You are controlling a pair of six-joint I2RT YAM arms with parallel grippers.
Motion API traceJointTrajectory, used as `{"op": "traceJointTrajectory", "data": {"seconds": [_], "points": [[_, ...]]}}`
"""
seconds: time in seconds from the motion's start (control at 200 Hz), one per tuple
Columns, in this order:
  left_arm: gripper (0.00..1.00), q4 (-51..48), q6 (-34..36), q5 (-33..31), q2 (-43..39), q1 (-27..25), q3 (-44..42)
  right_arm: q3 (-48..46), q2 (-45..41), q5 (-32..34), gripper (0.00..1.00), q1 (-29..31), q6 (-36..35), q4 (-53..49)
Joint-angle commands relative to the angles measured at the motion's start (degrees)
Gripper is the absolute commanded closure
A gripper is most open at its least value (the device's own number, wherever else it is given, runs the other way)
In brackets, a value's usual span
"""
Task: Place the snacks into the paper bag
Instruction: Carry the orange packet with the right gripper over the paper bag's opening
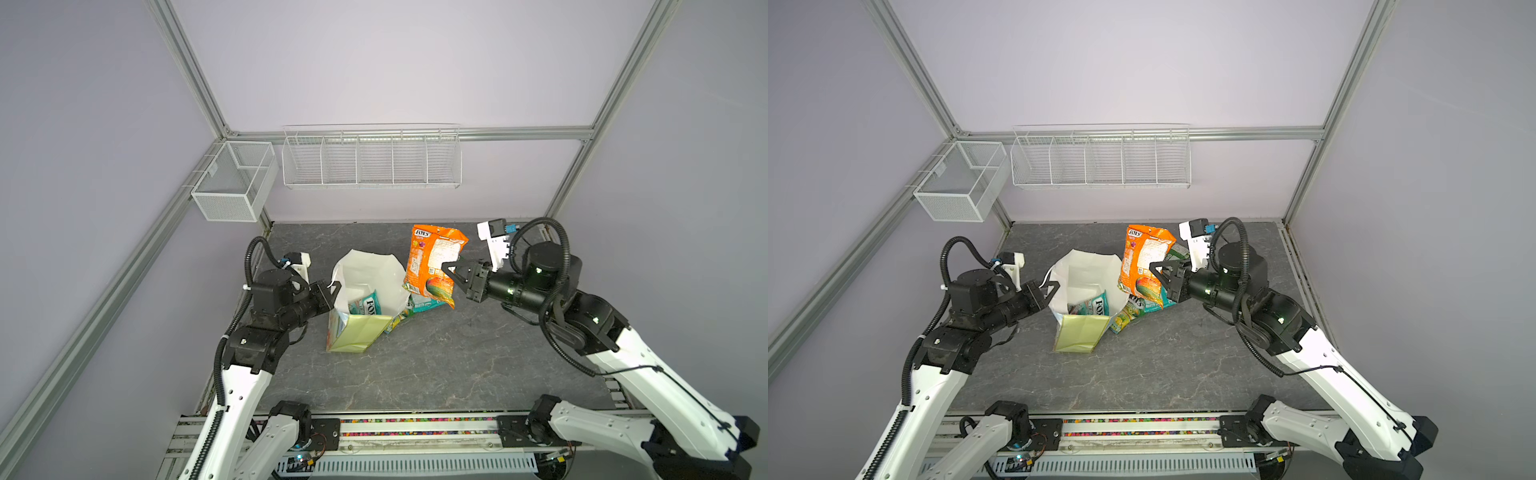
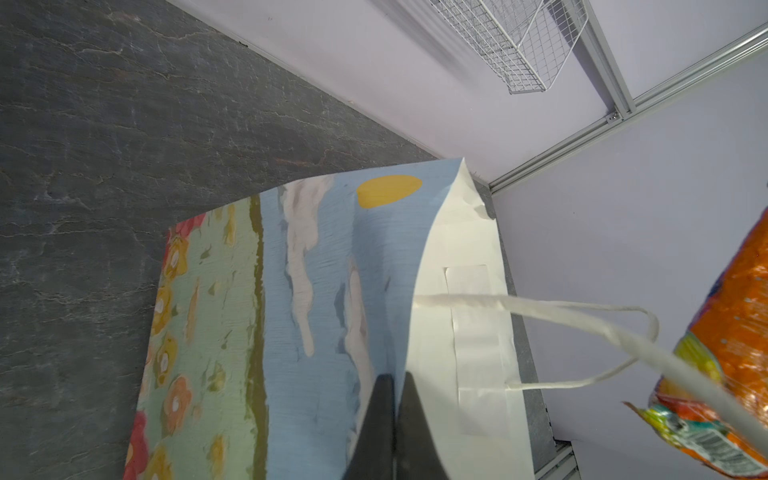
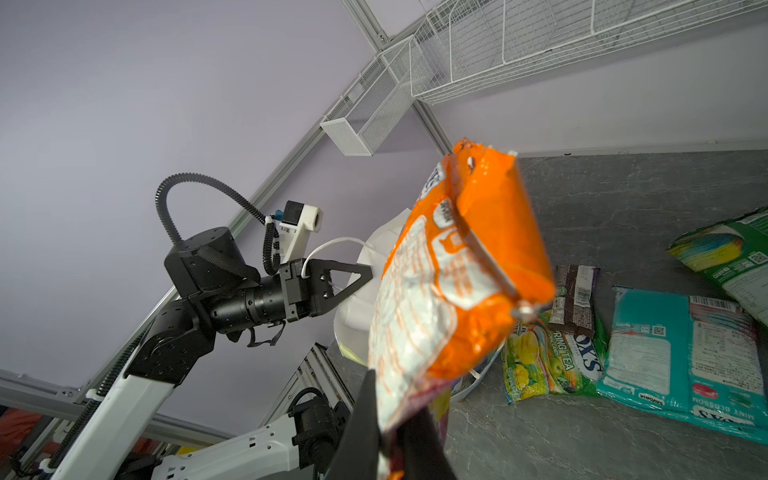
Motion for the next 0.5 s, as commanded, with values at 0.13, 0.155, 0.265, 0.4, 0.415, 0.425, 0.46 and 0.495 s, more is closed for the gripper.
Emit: {"op": "traceJointTrajectory", "data": {"seconds": [0.13, 0.155, 0.265, 0.4, 0.415, 0.425, 0.46, 0.495], "points": [[1.0, 1.98, -0.48, 1.48, -1.15, -0.18, -0.09, 3.93, 3.62, 0.75, 0.93, 2.43, -1.98, 4.29], [1.0, 1.98, -0.5, 1.49, -1.14, -0.19, -0.05, 4.14, 4.08, 0.83, 0.93, 2.68, -2.06, 4.33], [1.0, 2.07, -0.54, 1.58, -1.17, -0.18, -0.24, 4.84, 5.59, 1.11, 0.93, 3.61, -2.41, 4.2], [1.0, 2.07, -0.61, 1.67, -1.37, -0.14, -0.27, 5.56, 7.36, 1.73, 0.93, 4.79, -2.77, 4.2], [1.0, 2.05, -0.55, 1.65, -1.41, -0.17, -0.27, 5.65, 7.55, 1.74, 0.93, 4.89, -2.77, 4.24], [1.0, 2.06, -0.54, 1.62, -1.4, -0.14, -0.27, 5.71, 7.65, 1.78, 0.93, 5.05, -2.83, 4.14], [1.0, 2.07, -0.54, 1.65, -1.5, -0.18, -0.25, 5.83, 8.08, 1.87, 0.93, 5.17, -2.86, 4.11], [1.0, 2.07, -0.54, 1.65, -1.52, -0.13, -0.27, 6.11, 8.49, 2.0, 0.93, 5.48, -2.94, 4.11]]}}
